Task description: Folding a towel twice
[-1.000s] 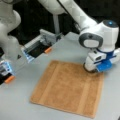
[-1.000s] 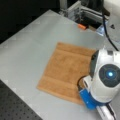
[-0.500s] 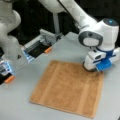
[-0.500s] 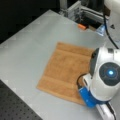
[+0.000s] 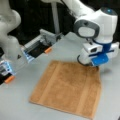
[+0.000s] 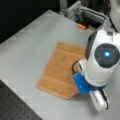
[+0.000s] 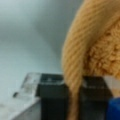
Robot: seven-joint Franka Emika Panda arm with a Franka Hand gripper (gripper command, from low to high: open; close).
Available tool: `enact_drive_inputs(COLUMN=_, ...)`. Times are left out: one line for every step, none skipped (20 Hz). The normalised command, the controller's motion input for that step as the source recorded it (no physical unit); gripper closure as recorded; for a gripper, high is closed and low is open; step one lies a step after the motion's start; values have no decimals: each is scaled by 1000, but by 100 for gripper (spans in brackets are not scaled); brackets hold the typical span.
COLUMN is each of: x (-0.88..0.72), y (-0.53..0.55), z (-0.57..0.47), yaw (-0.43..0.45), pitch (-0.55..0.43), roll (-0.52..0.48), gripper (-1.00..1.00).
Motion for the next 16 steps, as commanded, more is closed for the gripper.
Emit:
enact_drive_inputs(x=-398, y=-669, z=46, yaw=-160, pitch=-183, roll=285, gripper=100)
enact_drive_inputs(x=-440, y=-651, z=30, yaw=-132, pitch=-199, roll=303, gripper=100)
enact_drive_inputs(x=-447, y=-565, z=-8, yaw=-103, pitch=-204, roll=300, gripper=100)
enact_drive_inputs(x=-512, y=-506, z=-38, yaw=-67, pitch=-214, roll=305, gripper=100)
enact_drive_inputs(x=-613, y=-440, z=-71, yaw=-41, pitch=-225, roll=308, gripper=100)
enact_drive_inputs(x=-662, y=-373, z=-99, yaw=-24, pitch=-229, roll=296, gripper=100)
enact_drive_inputs(x=-757, y=-285, z=-126, yaw=-4, pitch=-239, roll=332, gripper=100)
enact_drive_inputs(x=-878, y=-166, z=-151, yaw=-12, pitch=-252, roll=349, gripper=100)
enact_drive_inputs(x=-901, y=-82, z=-159, yaw=-16, pitch=-259, roll=340, gripper=100)
enact_drive_inputs(x=-974, y=11, z=-169, yaw=-74, pitch=-275, roll=319, gripper=100)
enact_drive_inputs(x=-964, y=59, z=-172, yaw=-94, pitch=-290, roll=292, gripper=100)
enact_drive_inputs(x=-953, y=84, z=-173, yaw=-102, pitch=-298, roll=263, gripper=100)
enact_drive_inputs(x=-878, y=84, z=-174, yaw=-96, pitch=-308, roll=235, gripper=100)
enact_drive_inputs(x=-769, y=99, z=-154, yaw=-128, pitch=-319, roll=235, gripper=100)
enact_drive_inputs(x=-771, y=122, z=-148, yaw=-132, pitch=-322, roll=232, gripper=100)
enact_drive_inputs(x=-749, y=140, z=-128, yaw=-169, pitch=-318, roll=203, gripper=100)
